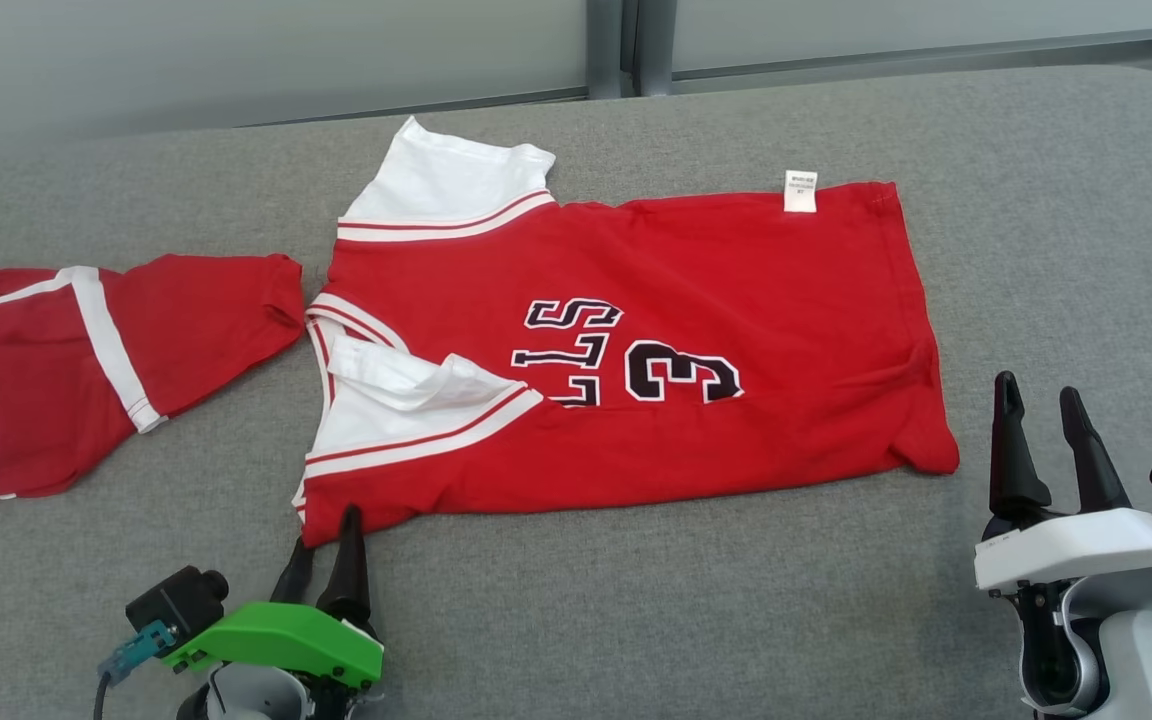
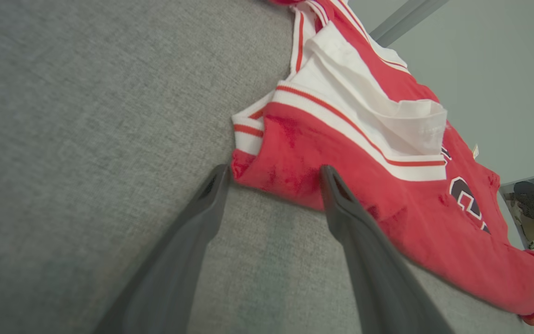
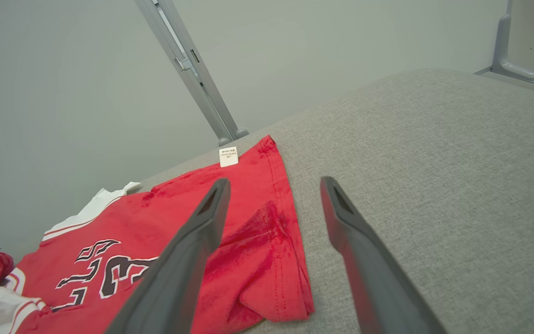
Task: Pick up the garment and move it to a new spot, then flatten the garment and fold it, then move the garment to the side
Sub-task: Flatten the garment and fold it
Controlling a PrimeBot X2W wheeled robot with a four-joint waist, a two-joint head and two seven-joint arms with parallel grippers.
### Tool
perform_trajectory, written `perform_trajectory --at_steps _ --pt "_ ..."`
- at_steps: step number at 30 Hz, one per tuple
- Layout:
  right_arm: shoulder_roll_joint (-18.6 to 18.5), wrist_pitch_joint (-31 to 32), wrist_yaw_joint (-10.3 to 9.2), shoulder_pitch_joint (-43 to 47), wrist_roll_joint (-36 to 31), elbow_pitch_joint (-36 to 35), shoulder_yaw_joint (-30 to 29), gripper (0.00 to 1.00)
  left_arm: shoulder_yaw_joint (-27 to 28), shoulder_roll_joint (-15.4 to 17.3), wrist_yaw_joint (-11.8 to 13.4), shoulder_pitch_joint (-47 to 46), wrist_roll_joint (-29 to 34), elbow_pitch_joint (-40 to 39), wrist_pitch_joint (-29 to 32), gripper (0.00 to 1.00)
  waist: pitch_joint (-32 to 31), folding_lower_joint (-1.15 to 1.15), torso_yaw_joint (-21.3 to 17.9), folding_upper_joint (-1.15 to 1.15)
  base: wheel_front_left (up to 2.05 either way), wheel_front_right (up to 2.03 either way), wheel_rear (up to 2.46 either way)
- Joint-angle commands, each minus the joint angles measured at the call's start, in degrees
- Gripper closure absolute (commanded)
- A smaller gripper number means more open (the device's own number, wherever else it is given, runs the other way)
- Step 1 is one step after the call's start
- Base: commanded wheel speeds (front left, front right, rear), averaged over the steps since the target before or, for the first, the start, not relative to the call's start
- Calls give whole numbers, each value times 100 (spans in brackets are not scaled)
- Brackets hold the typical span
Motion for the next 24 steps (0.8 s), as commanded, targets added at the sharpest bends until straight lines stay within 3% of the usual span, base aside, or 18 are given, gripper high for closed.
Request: perform_trajectory --at_steps 1,4,5,6,8,10,17,24 --pt "-17 -4 0 14 3 -34 -2 0 20 26 -35 -130 -68 133 -24 0 48 0 -80 34 0 0 0" --pt "-17 6 0 30 12 -59 -8 0 33 26 -80 -258 -113 309 -40 0 80 0 -150 34 0 0 0" --pt "-17 5 0 40 9 -65 -18 0 28 26 -97 -293 -110 349 -47 5 86 0 -166 34 0 0 0" --pt "-17 3 0 48 4 -71 -30 0 24 23 -120 -327 -114 385 -78 50 92 0 -181 34 0 0 0" --pt "-17 -2 0 58 2 -77 -44 0 39 21 -174 -383 -144 430 -151 81 104 0 -202 34 0 0 0" --pt "-17 -5 0 77 8 -69 -69 0 83 15 -223 -411 -238 427 -233 100 110 0 -210 34 0 0 0" --pt "-17 90 0 159 105 141 -105 0 152 12 -349 -350 -441 96 -516 100 123 0 -127 34 0 0 0" --pt "-17 370 0 83 74 671 -98 0 -34 7 -308 -218 -426 -449 -565 100 141 0 14 34 0 0 0"
